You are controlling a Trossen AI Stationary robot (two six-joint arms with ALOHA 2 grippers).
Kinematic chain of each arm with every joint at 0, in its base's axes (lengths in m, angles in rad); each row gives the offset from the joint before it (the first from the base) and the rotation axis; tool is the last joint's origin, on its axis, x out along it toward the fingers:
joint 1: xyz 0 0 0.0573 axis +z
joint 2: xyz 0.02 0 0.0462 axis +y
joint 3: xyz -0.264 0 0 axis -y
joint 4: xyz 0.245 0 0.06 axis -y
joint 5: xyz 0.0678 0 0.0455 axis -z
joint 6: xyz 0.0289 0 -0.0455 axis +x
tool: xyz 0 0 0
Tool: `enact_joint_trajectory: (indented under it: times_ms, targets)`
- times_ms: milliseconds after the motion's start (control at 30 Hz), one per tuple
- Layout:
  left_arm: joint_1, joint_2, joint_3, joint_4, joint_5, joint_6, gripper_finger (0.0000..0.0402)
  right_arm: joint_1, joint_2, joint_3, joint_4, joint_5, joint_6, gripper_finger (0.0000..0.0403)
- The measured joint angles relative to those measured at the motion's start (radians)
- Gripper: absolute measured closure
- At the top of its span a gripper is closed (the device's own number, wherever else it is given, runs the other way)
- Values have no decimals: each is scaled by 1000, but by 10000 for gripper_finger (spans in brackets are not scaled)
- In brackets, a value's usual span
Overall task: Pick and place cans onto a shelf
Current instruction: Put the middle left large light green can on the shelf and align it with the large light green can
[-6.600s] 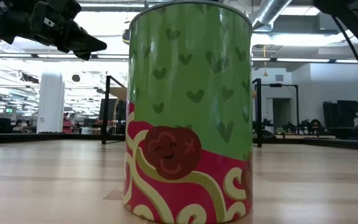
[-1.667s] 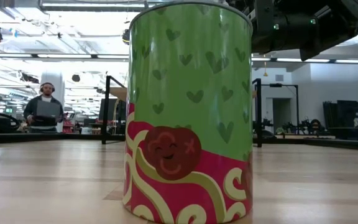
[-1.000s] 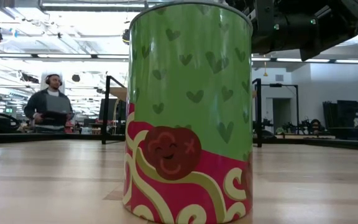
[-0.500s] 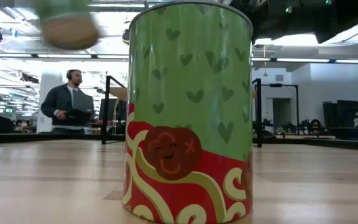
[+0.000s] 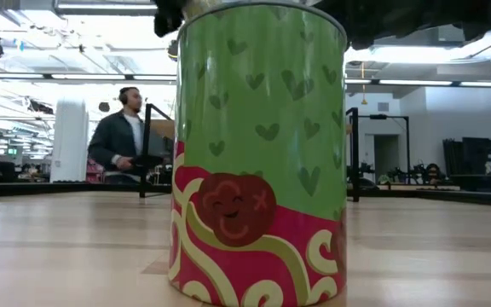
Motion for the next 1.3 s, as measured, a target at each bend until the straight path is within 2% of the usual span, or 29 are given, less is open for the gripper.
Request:
enact_joint_trajectory:
  times_ms: [267, 400, 533, 667, 833, 1300]
  targets:
    - [128, 335, 331, -146, -9, 132, 401, 1, 6, 0, -4, 3, 8, 397]
    - [166, 449, 463, -197, -11, 132, 401, 2, 6, 0, -6, 3, 8, 398]
    - [179, 518, 544, -252, -9, 132, 401, 2, 6, 0, -12, 3, 9, 397]
    - [197, 550, 568, -265, -10, 116, 401, 2, 6, 0, -23, 2, 12, 397]
    - [203, 548, 564, -252, -65, 112, 401, 2, 6, 0, -27, 2, 24, 397]
    - [212, 548, 563, -229, -94, 93, 396, 2, 6, 0, -28, 2, 27, 397]
